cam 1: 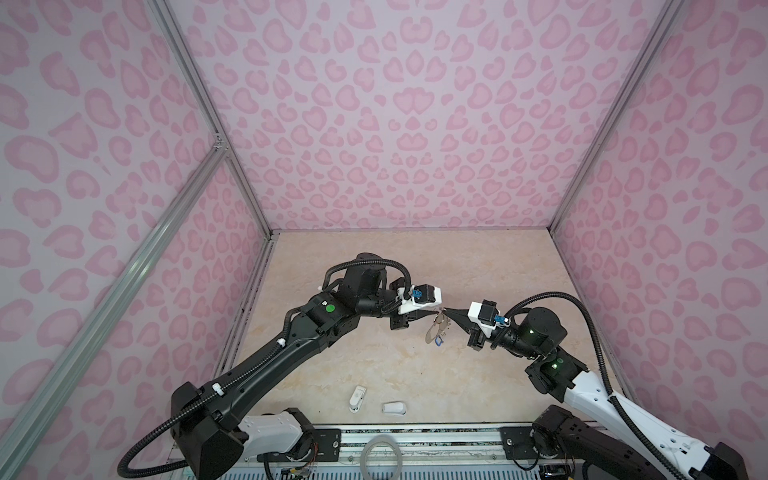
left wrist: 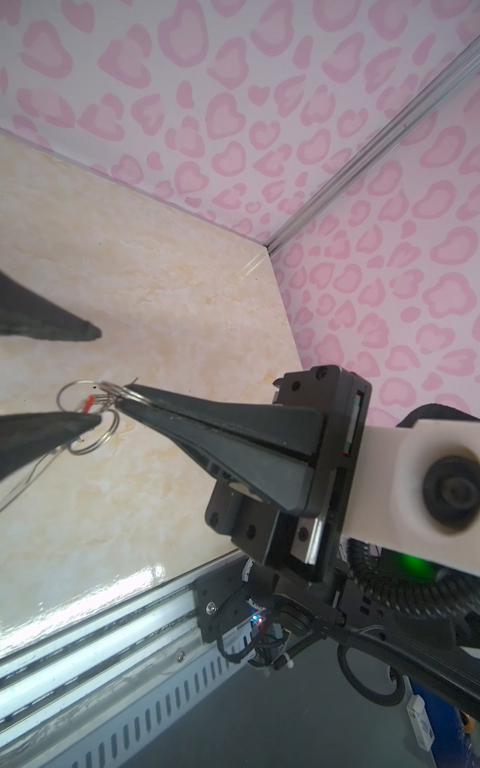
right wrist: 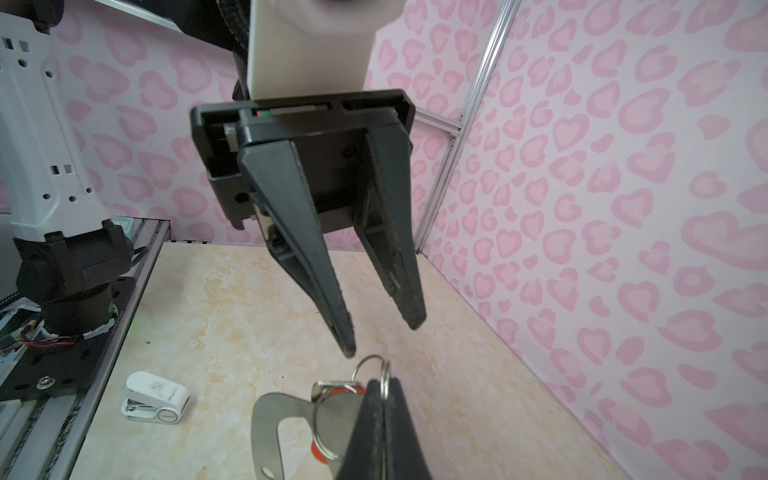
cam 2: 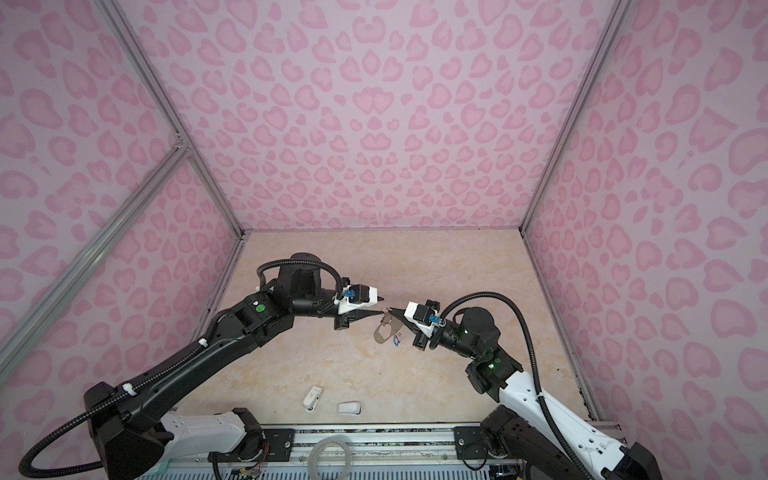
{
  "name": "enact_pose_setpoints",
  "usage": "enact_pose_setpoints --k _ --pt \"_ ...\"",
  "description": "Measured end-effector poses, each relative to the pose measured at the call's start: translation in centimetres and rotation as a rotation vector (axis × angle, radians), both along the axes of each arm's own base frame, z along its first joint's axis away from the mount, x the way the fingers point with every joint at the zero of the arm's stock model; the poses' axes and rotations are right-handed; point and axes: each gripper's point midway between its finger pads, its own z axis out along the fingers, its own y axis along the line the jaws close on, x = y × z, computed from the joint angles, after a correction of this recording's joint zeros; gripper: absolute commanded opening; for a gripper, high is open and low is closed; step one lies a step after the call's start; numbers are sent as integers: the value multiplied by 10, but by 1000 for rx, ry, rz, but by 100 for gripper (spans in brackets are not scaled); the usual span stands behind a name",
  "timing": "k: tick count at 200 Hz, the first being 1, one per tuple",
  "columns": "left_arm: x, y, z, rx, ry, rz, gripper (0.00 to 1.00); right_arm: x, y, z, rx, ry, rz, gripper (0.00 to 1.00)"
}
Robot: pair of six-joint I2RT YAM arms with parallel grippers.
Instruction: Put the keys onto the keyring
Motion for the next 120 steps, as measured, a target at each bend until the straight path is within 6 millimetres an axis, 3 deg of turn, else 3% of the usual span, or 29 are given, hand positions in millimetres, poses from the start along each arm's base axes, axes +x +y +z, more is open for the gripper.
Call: enact_pose_setpoints --k 81,120 --pt "4 -4 -2 7 9 -4 22 0 1 1 2 -3 5 0" --pt "-1 -6 -5 8 25 -33 6 1 3 -2 -5 7 11 0"
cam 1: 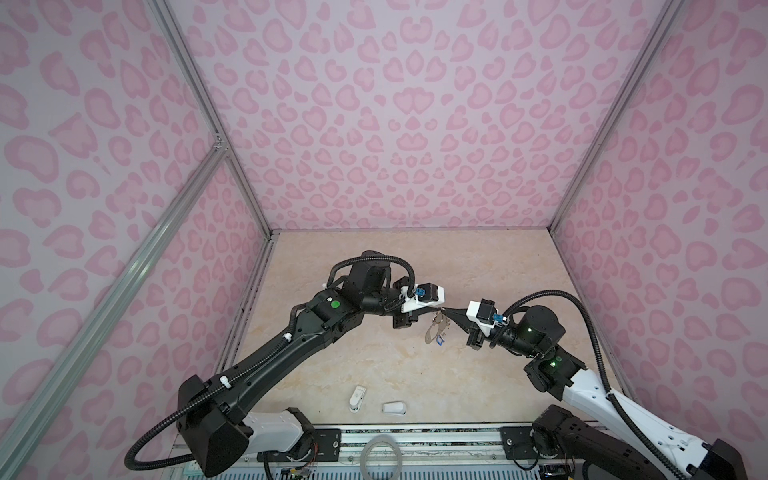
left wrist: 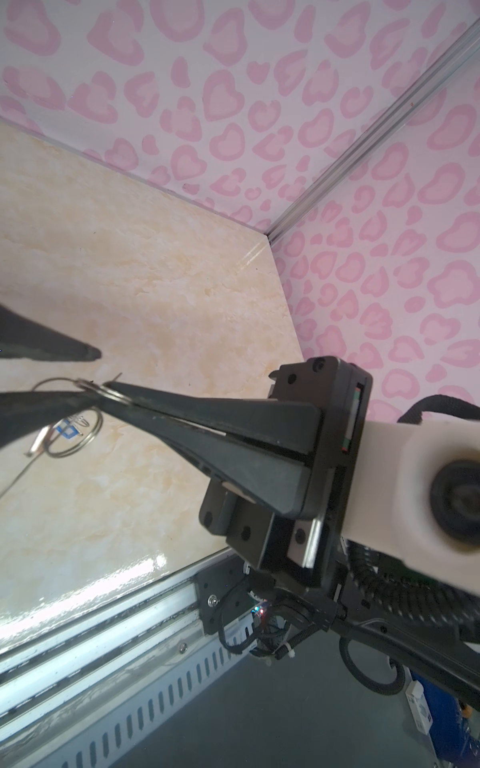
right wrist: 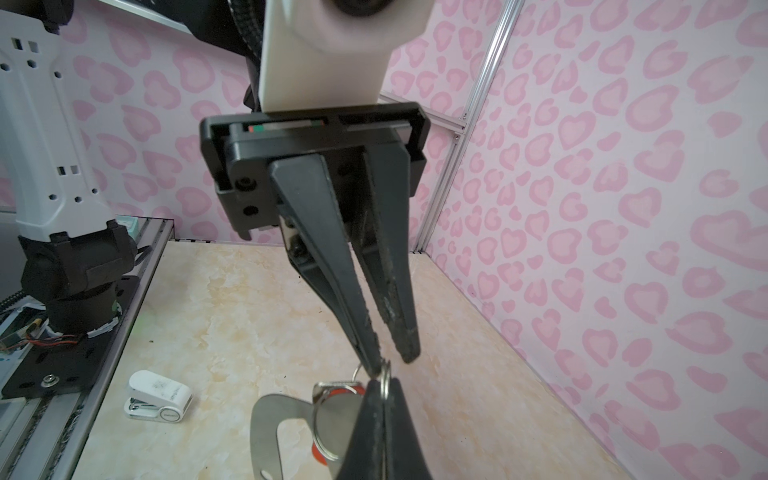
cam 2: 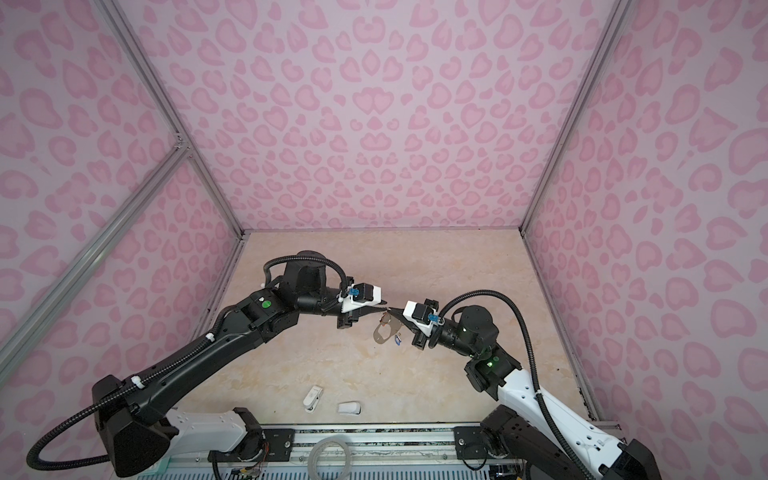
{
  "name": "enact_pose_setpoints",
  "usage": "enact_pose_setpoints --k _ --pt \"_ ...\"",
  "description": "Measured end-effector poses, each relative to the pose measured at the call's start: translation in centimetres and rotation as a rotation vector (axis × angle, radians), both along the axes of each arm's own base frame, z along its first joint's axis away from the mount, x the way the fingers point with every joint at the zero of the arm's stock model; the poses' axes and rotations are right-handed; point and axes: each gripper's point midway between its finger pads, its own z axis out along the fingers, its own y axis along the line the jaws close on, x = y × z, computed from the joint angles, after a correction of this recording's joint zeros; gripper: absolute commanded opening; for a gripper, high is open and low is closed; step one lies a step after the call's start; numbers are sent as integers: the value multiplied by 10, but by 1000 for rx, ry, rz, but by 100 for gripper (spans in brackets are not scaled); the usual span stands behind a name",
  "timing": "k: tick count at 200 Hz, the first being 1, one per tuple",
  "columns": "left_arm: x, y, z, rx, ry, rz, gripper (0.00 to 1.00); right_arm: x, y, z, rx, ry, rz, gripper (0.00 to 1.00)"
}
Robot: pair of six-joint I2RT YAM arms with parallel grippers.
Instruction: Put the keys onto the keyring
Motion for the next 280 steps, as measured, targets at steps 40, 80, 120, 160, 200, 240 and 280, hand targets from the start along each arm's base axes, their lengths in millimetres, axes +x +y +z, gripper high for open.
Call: enact_pose_setpoints --k 40,80,120,160,200,240,280 --pt "-4 0 0 7 1 -28 3 -1 -1 2 4 -2 0 1" --pt "-3 0 7 22 -18 -6 3 2 -5 7 0 -31 -36 26" --pt "4 -3 10 86 -59 54 3 8 -15 9 -28 -53 -112 34" --pt "8 -9 8 168 -97 91 3 8 -18 11 -33 -69 -135 31" --pt "6 -9 3 228 -117 100 3 8 -17 5 -50 -49 -135 25" --pt "2 -12 1 261 -138 88 3 12 -18 3 -55 -46 -155 18" --pt "2 -14 1 273 -158 91 3 13 -15 -1 -61 -34 -146 3"
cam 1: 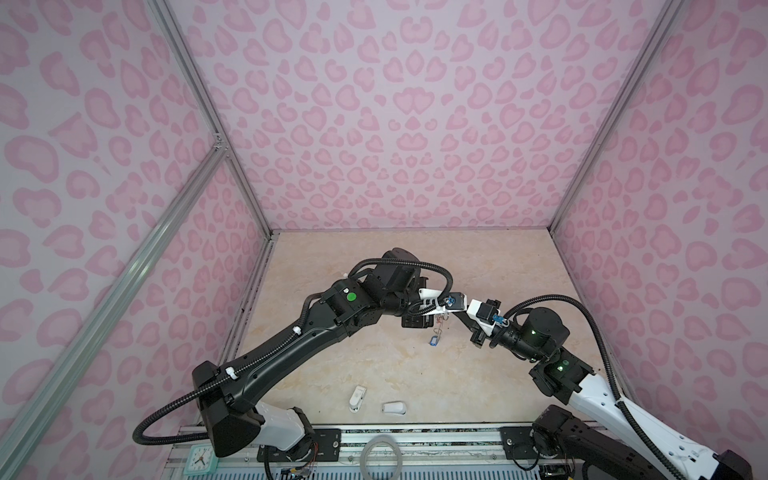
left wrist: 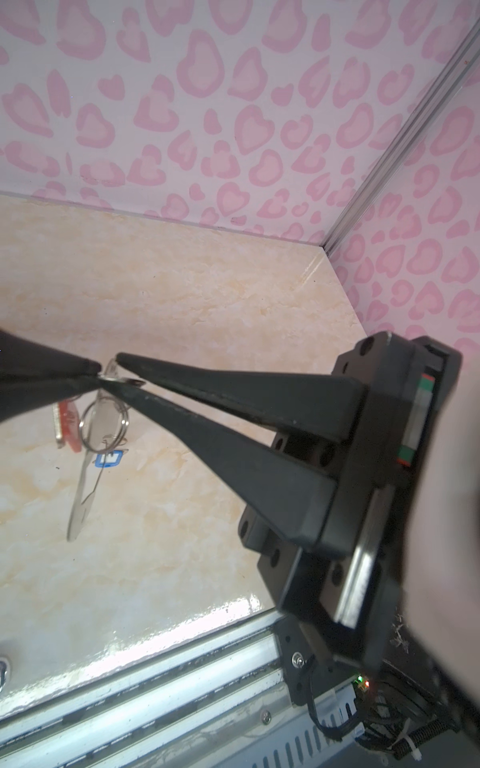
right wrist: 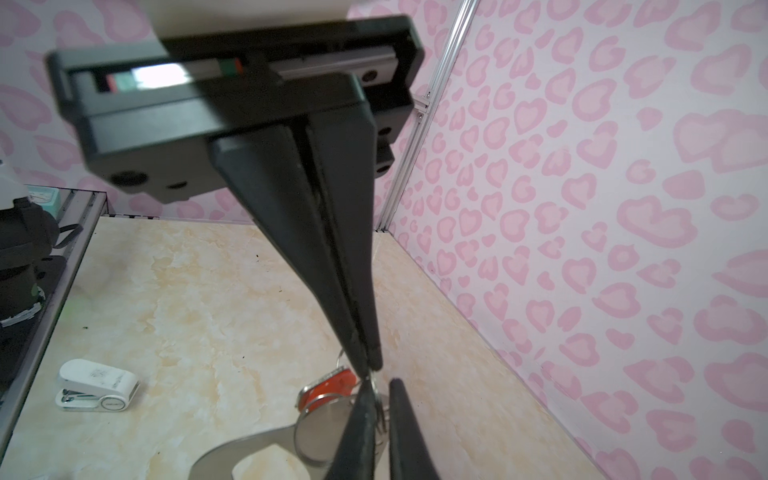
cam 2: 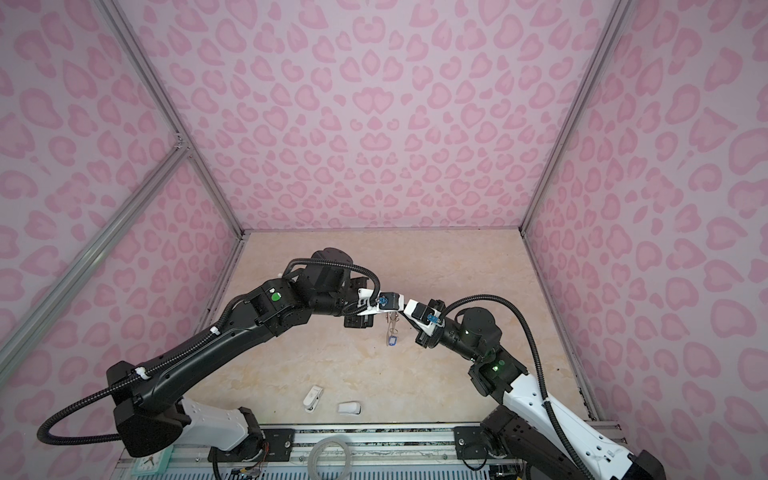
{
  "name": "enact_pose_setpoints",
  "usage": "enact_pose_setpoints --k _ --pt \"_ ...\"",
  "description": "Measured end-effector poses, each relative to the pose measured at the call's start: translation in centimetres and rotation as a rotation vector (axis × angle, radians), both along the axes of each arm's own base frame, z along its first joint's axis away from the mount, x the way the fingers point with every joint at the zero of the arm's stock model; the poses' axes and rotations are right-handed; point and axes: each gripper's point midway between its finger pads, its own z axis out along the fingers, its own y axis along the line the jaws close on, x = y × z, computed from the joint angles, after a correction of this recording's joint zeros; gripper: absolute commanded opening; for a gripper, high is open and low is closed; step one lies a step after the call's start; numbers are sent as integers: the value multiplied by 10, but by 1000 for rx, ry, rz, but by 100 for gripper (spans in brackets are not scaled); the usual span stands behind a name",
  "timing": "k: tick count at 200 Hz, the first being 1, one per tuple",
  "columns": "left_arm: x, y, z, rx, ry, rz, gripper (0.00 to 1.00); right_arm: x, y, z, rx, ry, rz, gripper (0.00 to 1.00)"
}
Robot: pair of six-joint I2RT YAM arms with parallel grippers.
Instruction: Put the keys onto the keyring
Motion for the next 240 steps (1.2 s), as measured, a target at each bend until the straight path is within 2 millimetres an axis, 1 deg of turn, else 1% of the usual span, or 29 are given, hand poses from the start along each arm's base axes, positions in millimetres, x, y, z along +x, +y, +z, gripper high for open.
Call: enact_pose_setpoints --k 5,13,29,35,45,58,67,83,106,151,170,193,200,240 --pt "0 0 0 1 -1 1 3 0 0 -1 -2 2 2 0" --pt "0 0 0 3 0 2 4 0 1 -2 -3 4 5 0" --pt "0 0 0 1 -3 3 29 -1 1 -1 -3 4 7 0" --pt "0 0 1 -6 -2 1 34 0 1 -1 -2 3 5 0" --pt "1 1 3 -20 8 15 35 0 0 -2 -1 4 1 0" --pt "3 7 2 -37 37 31 35 -1 -1 -4 0 5 -2 0" --pt "9 13 1 -45 49 62 35 -1 -1 -5 0 7 -1 0" --pt "15 19 1 -78 95 93 35 -3 -1 -5 5 5 6 0" --pt "10 17 0 -111 153 78 32 -4 -1 -3 16 -6 9 0" --pt "0 12 5 -156 242 51 30 -5 -2 -2 21 -12 9 0" --pt "0 12 4 -162 269 57 30 -6 -2 -2 22 -15 10 0" --pt "3 9 -4 -154 311 72 29 -8 -2 -3 22 -19 8 0" --pt "4 9 -7 -150 317 76 27 -9 -1 -2 22 -21 12 0" --pt "7 9 -11 -143 354 96 10 -12 -1 1 24 -36 12 0"
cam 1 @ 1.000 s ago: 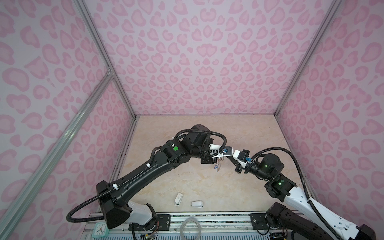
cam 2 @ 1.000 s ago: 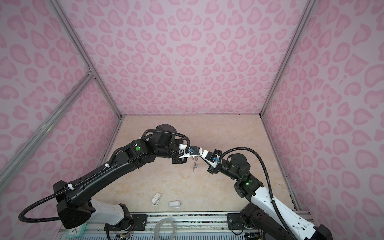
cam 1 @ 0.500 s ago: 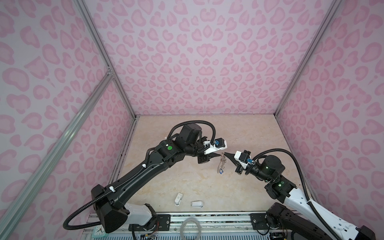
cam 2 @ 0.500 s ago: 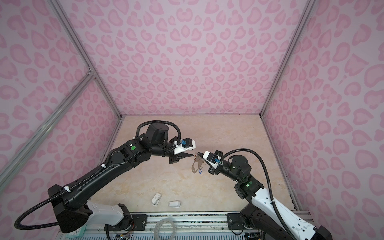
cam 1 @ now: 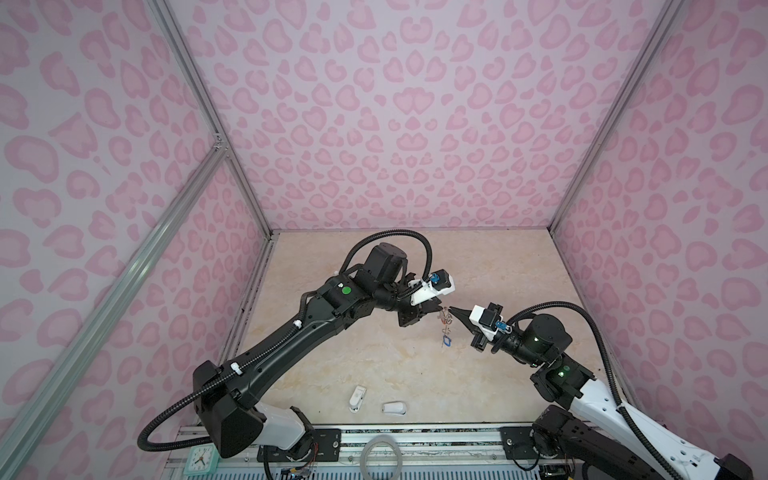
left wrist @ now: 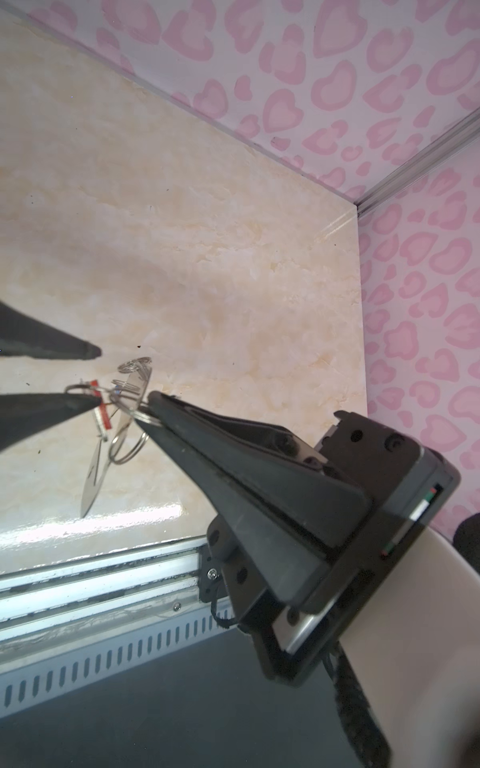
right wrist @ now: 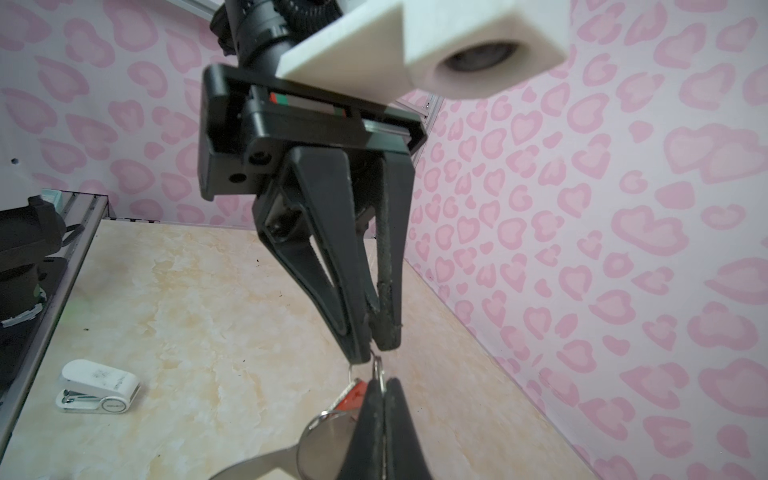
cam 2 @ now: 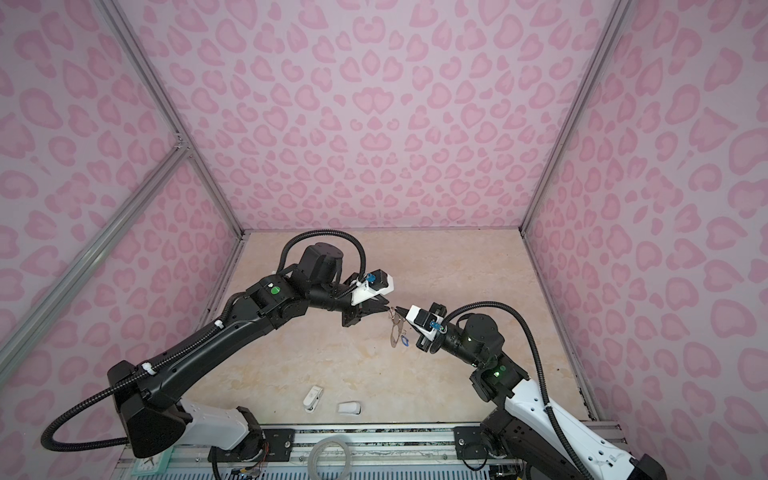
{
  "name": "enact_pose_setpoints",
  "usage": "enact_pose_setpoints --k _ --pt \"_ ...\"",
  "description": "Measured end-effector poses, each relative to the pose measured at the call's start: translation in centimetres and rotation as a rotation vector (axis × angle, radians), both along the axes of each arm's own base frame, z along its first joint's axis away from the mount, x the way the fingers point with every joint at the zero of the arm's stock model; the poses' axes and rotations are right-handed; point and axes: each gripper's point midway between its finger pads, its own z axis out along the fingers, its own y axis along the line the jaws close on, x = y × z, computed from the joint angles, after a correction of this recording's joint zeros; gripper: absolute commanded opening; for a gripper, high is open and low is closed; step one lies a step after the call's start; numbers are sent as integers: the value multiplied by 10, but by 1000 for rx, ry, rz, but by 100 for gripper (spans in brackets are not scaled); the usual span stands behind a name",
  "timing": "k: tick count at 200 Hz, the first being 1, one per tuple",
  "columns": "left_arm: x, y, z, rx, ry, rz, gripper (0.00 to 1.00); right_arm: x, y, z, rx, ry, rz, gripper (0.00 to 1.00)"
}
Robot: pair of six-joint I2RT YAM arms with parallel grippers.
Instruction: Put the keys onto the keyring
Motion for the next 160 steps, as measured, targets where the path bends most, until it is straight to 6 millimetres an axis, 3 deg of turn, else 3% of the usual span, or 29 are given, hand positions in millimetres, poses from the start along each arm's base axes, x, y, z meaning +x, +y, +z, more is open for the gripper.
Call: enact_pose_setpoints --k 18,61,107,160 --pt "0 0 0 -3 6 -3 5 -2 0 1 -1 -9 2 0" --pt "-3 0 -1 -9 29 -24 4 -4 0 0 -6 -22 3 0" --pt "-5 1 0 -12 50 -18 32 -5 -1 -2 -9 -28 -10 0" --pt "-10 5 16 -60 65 -7 33 -6 -3 -2 -10 -39 -20 0"
